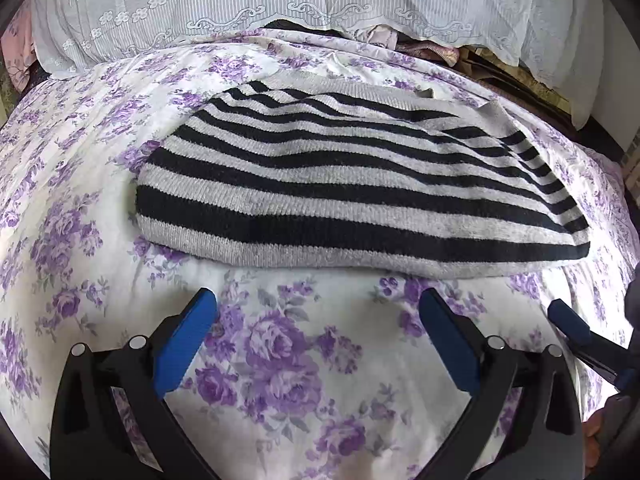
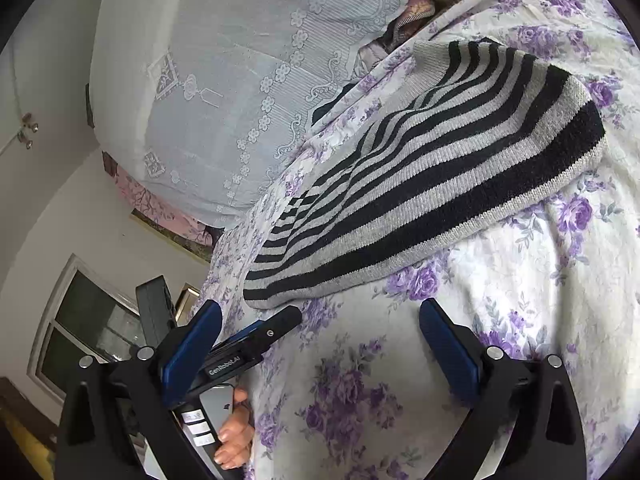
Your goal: Fold small clothes
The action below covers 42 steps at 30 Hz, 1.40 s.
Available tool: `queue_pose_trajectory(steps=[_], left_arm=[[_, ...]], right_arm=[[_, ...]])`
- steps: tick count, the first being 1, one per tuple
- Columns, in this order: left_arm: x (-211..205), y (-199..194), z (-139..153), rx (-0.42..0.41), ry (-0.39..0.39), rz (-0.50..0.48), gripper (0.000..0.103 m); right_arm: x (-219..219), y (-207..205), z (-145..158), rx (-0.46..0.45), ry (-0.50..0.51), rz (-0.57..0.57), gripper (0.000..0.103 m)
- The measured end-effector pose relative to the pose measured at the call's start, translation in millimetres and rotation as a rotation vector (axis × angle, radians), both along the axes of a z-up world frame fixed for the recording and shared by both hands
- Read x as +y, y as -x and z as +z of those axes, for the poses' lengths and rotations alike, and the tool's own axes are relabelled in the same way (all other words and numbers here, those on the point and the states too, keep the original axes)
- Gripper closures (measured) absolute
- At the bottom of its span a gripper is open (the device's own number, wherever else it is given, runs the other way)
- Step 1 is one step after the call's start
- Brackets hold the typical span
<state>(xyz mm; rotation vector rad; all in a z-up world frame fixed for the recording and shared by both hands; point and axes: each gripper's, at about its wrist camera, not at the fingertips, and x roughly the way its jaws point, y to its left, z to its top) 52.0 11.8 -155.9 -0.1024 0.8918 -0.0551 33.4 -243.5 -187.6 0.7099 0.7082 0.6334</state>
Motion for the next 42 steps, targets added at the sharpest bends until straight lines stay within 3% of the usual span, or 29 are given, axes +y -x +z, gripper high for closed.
queue_pose_trajectory(steps=[8, 12, 17, 19, 22, 25, 32, 37, 42], left_arm=[[2.3, -3.8, 0.2, 0.008, 0.056, -0.029, 0.004], [14.6, -19.5, 1.2, 0.022, 0.200, -0.054, 0.004], [53.4, -49.2, -7.0, 0.046, 0.521, -0.013, 0.004], [64.7, -58.8, -10.5, 0.049, 0.613, -0.003, 0.004], [78.8, -71.2, -15.6, 0.056, 0.724, 0.010, 0.005], [86.4, -74.2, -16.9, 0.048, 0.783, 0.019, 0.005], [92.3, -63.1, -12.3, 0.021, 0.818, 0.028, 0.005], [111.7, -68.9, -19.2, -0.005, 0.806, 0.130, 0.013], [101.2, -74.2, -16.2, 0.012, 0.686, 0.112, 0.012]], right_arm=[[10.0, 0.0, 1.3, 0.010, 0.091, 0.004, 0.004], [13.9, 0.3, 1.5, 0.011, 0.127, 0.008, 0.004], [16.6, 1.3, 2.1, 0.009, 0.146, 0.008, 0.004], [16.0, 1.3, 2.0, 0.008, 0.143, 0.008, 0.004], [16.4, 1.2, 2.1, 0.007, 0.145, 0.008, 0.004], [16.9, -0.3, 2.1, 0.008, 0.158, 0.011, 0.004], [18.5, -1.4, 2.4, 0.012, 0.173, 0.014, 0.003], [20.6, -1.2, 2.6, 0.012, 0.185, 0.015, 0.003], [20.6, -1.8, 2.8, 0.012, 0.191, 0.015, 0.003]])
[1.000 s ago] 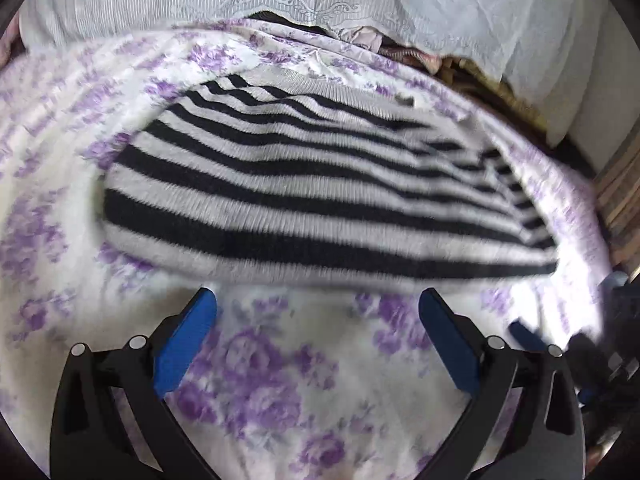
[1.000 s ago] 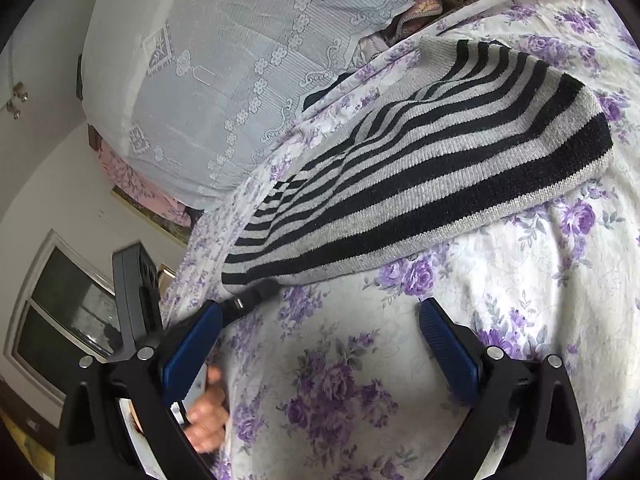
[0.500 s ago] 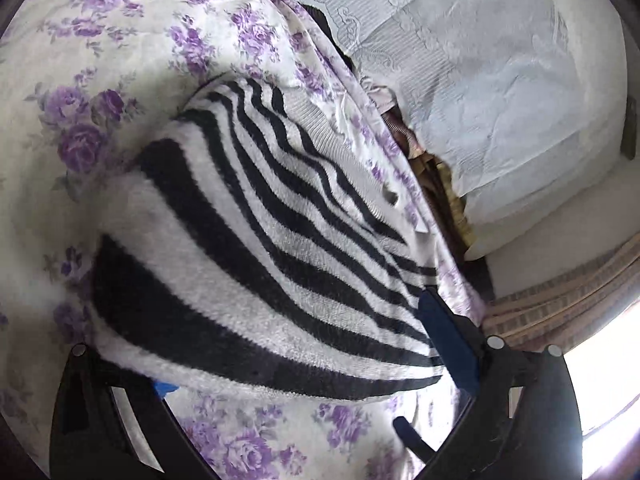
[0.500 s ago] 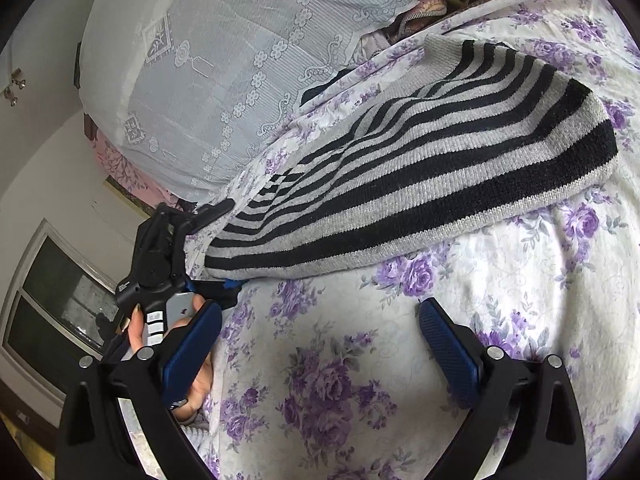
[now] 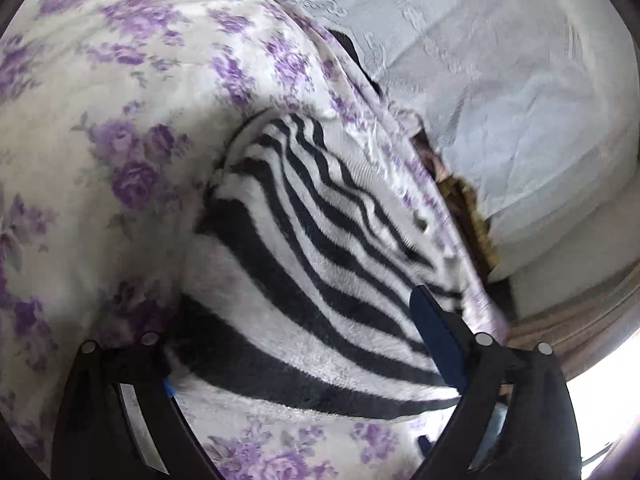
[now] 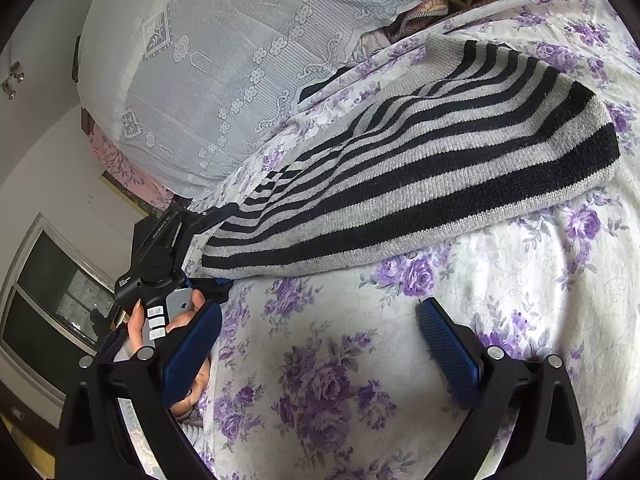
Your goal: Fold small clothes
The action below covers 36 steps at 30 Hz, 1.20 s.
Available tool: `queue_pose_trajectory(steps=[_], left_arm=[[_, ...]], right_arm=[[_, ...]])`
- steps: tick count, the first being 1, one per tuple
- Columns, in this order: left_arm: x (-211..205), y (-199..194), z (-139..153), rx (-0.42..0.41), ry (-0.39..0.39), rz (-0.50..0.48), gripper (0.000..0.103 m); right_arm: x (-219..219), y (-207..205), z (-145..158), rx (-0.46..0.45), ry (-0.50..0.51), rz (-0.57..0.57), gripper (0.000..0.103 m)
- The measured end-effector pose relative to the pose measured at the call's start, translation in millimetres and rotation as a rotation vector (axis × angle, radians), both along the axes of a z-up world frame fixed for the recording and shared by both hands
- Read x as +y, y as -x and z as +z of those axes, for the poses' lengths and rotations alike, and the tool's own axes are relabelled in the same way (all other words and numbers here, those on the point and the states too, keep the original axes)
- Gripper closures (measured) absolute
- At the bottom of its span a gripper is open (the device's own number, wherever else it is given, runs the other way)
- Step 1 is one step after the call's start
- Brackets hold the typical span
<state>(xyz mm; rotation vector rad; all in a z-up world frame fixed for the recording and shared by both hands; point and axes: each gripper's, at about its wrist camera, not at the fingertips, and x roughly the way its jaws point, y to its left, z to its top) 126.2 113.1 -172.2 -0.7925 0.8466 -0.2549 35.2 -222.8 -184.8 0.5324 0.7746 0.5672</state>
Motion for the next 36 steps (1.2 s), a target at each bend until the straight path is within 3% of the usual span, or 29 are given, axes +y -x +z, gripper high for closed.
queue_pose_trajectory(steps=[2, 6, 10, 11, 14, 17, 20, 23, 36], left_arm=[[-5.2, 0.5, 2.1, 0.001, -0.030, -0.008, 0.013], [-0.4, -0.3, -0.4, 0.006, -0.004, 0.009, 0.020], [4.4, 1.3, -2.0, 0.007, 0.025, 0.019, 0.017], [2.2, 0.6, -1.4, 0.003, 0.018, 0.014, 0.013], [-12.0, -3.2, 2.9, -0.006, -0.070, -0.028, 0.005], [-20.3, -3.7, 5.2, -0.005, -0.142, -0.039, 0.005], [-19.8, -3.2, 4.9, -0.012, -0.123, -0.035, 0.005], [-17.1, 4.0, 1.8, -0.073, -0.085, -0.008, 0.004], [-17.5, 2.4, 2.4, -0.060, -0.122, -0.025, 0.004]], right_arm=[[0.6, 0.3, 0.1, 0.000, 0.004, 0.000, 0.003], [0.9, 0.7, 0.4, 0.000, 0.004, -0.001, 0.003], [0.7, 0.8, 0.4, 0.000, 0.005, -0.001, 0.003], [0.7, 0.9, 0.5, 0.000, 0.004, -0.001, 0.003], [0.8, 0.8, 0.6, 0.000, 0.006, 0.000, 0.003], [0.0, 0.5, 0.8, 0.000, 0.005, 0.000, 0.003], [0.1, 0.1, 1.2, 0.001, 0.006, 0.001, 0.003], [0.1, 0.3, 1.0, 0.001, 0.006, 0.001, 0.003], [0.0, 0.6, 0.5, 0.002, 0.003, 0.001, 0.003]])
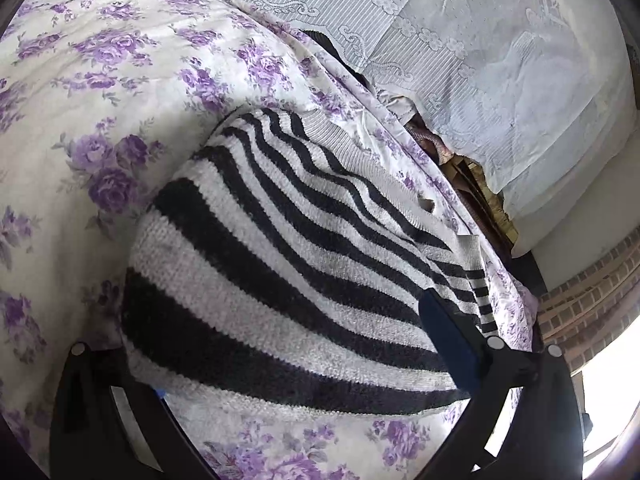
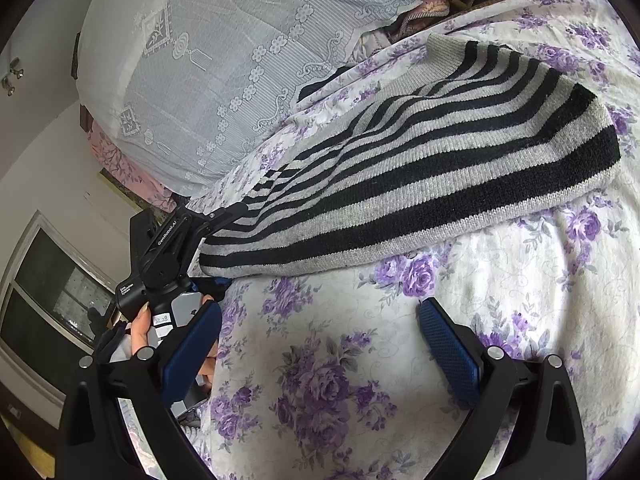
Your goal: Fold small clothes
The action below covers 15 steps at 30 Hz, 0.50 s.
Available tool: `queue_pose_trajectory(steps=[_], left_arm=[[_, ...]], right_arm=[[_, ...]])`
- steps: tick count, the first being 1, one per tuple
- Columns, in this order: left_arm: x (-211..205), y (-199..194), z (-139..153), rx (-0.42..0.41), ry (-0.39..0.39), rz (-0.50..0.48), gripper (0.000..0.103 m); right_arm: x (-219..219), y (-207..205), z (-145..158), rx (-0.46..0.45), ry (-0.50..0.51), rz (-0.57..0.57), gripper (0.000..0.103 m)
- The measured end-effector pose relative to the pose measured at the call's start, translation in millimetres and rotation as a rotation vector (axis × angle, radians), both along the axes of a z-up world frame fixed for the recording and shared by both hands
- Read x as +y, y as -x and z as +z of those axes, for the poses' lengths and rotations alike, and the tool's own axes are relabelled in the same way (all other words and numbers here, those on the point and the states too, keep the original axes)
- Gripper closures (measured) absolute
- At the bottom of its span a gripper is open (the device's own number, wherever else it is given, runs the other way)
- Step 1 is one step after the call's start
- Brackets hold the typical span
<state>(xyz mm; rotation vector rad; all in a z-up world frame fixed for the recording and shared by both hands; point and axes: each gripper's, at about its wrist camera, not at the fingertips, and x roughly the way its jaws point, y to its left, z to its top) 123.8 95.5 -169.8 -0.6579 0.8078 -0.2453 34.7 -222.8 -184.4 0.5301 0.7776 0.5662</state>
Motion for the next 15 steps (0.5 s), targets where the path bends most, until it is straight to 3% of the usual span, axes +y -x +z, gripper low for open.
queue_pose_trajectory(steps=[15], left_arm=[[0.1, -1.9, -0.7, 0.008, -0.004, -0.017, 0.004]], right_arm=[[-5.3, 1.3, 0.7, 0.004, -0.035, -0.013, 0.004]])
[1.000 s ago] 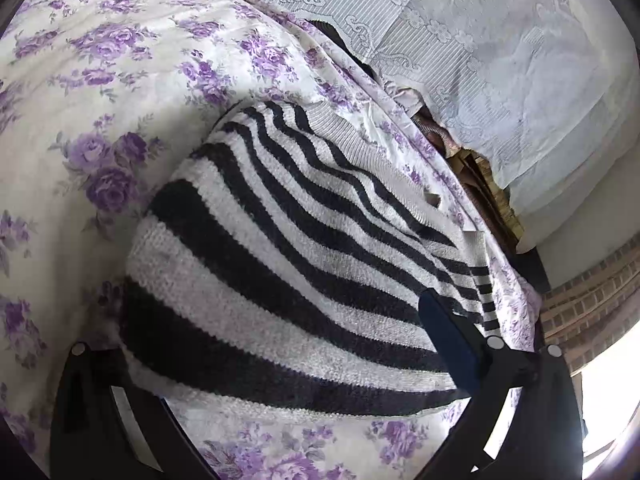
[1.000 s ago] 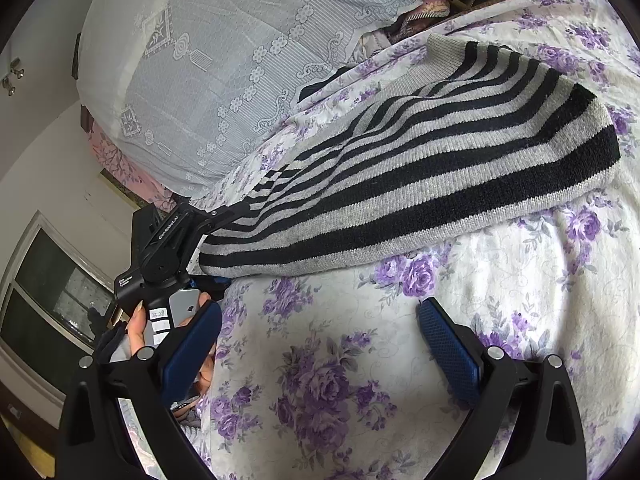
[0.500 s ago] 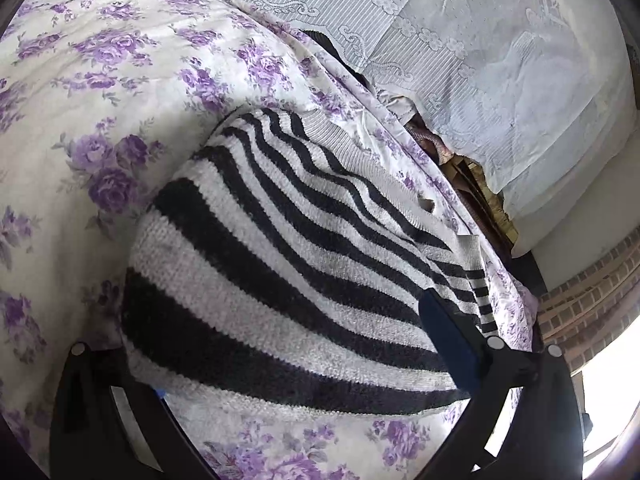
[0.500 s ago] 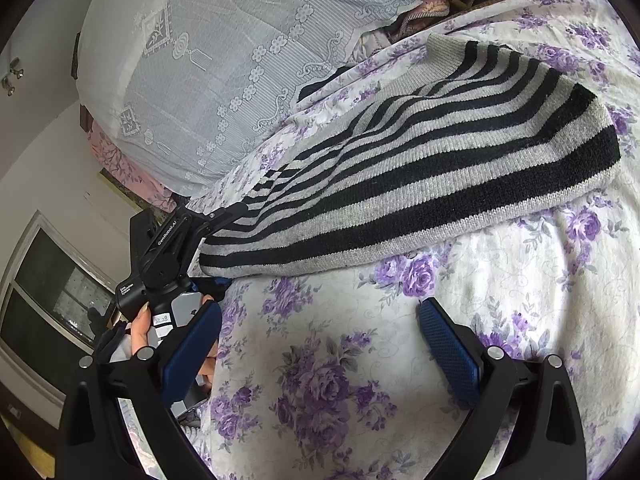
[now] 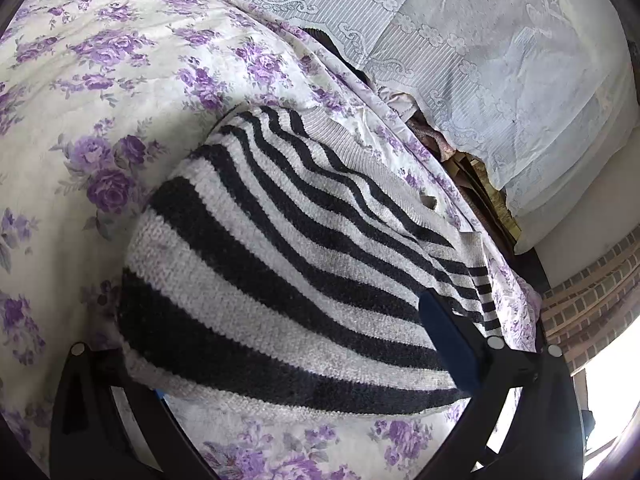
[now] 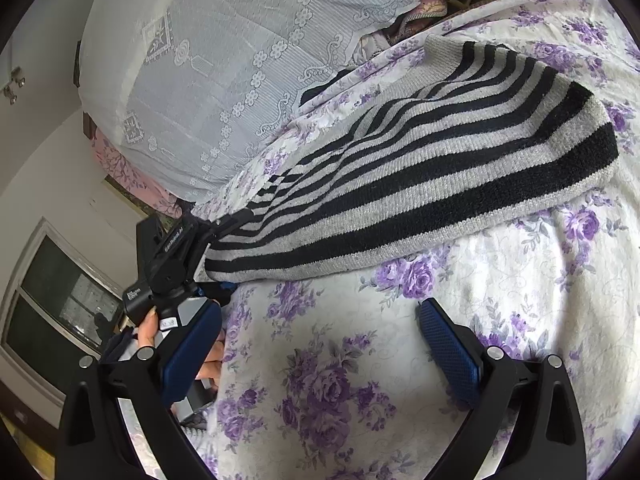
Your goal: Fold small clothes
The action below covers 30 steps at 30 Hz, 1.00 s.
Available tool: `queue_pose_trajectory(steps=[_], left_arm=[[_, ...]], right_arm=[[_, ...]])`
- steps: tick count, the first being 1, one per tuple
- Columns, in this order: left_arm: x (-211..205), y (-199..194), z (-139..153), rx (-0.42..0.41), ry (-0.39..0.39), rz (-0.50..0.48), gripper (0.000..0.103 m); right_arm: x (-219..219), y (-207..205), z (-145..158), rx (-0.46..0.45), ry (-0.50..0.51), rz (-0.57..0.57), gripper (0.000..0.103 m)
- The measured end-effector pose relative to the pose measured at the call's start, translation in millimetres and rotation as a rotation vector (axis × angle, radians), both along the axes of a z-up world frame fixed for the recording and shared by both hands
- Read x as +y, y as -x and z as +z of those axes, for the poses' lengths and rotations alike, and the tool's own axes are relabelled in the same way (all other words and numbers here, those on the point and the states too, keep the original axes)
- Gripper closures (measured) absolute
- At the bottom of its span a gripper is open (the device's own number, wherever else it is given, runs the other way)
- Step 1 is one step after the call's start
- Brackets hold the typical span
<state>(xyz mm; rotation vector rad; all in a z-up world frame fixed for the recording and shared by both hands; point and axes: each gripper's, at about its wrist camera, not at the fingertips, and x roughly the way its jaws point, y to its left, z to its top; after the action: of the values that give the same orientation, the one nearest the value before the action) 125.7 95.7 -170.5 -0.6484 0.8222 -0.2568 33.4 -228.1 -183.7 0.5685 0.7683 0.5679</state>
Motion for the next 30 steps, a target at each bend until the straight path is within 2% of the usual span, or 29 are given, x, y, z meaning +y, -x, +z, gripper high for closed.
queue_pose_trajectory(steps=[2, 3, 9, 12, 16, 17, 18, 19, 20, 22, 25, 27, 30], left_arm=[[3.0, 0.6, -0.2, 0.000, 0.021, -0.005, 0.005], [5.6, 1.0, -0.5, -0.001, 0.039, -0.007, 0.005], [9.9, 2.8, 0.2, -0.007, 0.079, -0.004, 0.005], [7.5, 2.0, 1.1, -0.004, 0.064, -0.001, 0.007], [6.8, 1.4, 1.7, -0.001, 0.046, 0.010, 0.012], [6.9, 1.4, 1.5, 0.002, 0.035, 0.015, 0.015], [6.1, 0.9, 1.4, 0.004, 0.025, 0.019, 0.016], [5.6, 0.5, 1.5, 0.005, 0.018, 0.020, 0.017], [3.5, 0.3, 2.1, 0.005, -0.004, 0.018, 0.019], [-1.3, 0.0, 3.2, 0.008, -0.051, 0.018, 0.021], [-4.6, 1.9, 4.5, 0.010, -0.101, 0.034, 0.032], [-0.3, 3.5, 3.9, 0.012, -0.094, 0.052, 0.045], [9.4, 4.4, 0.7, 0.018, -0.043, 0.070, 0.056]], right_arm=[[-7.7, -0.7, 10.0, -0.008, 0.018, -0.075, 0.004], [-13.4, -3.4, 18.6, -0.041, 0.025, -0.113, 0.004], [-18.3, -42.7, 47.2, -0.067, 0.154, -0.229, 0.004], [2.8, -66.5, 54.9, -0.083, 0.289, -0.249, 0.004], [49.1, -89.6, 53.9, -0.174, 0.557, -0.234, 0.004], [58.6, -96.4, 48.5, -0.175, 0.619, -0.225, 0.004], [68.6, -107.0, 34.1, -0.146, 0.705, -0.211, 0.004], [72.6, -114.6, 22.1, -0.107, 0.745, -0.193, 0.003], [72.9, -121.6, 14.3, -0.063, 0.755, -0.175, 0.003], [67.2, -120.0, 19.4, -0.077, 0.729, -0.170, 0.003], [60.7, -119.2, 20.4, -0.086, 0.701, -0.166, 0.004], [55.4, -111.1, 26.8, -0.112, 0.645, -0.189, 0.004], [34.7, -101.7, 32.7, -0.118, 0.540, -0.226, 0.003]])
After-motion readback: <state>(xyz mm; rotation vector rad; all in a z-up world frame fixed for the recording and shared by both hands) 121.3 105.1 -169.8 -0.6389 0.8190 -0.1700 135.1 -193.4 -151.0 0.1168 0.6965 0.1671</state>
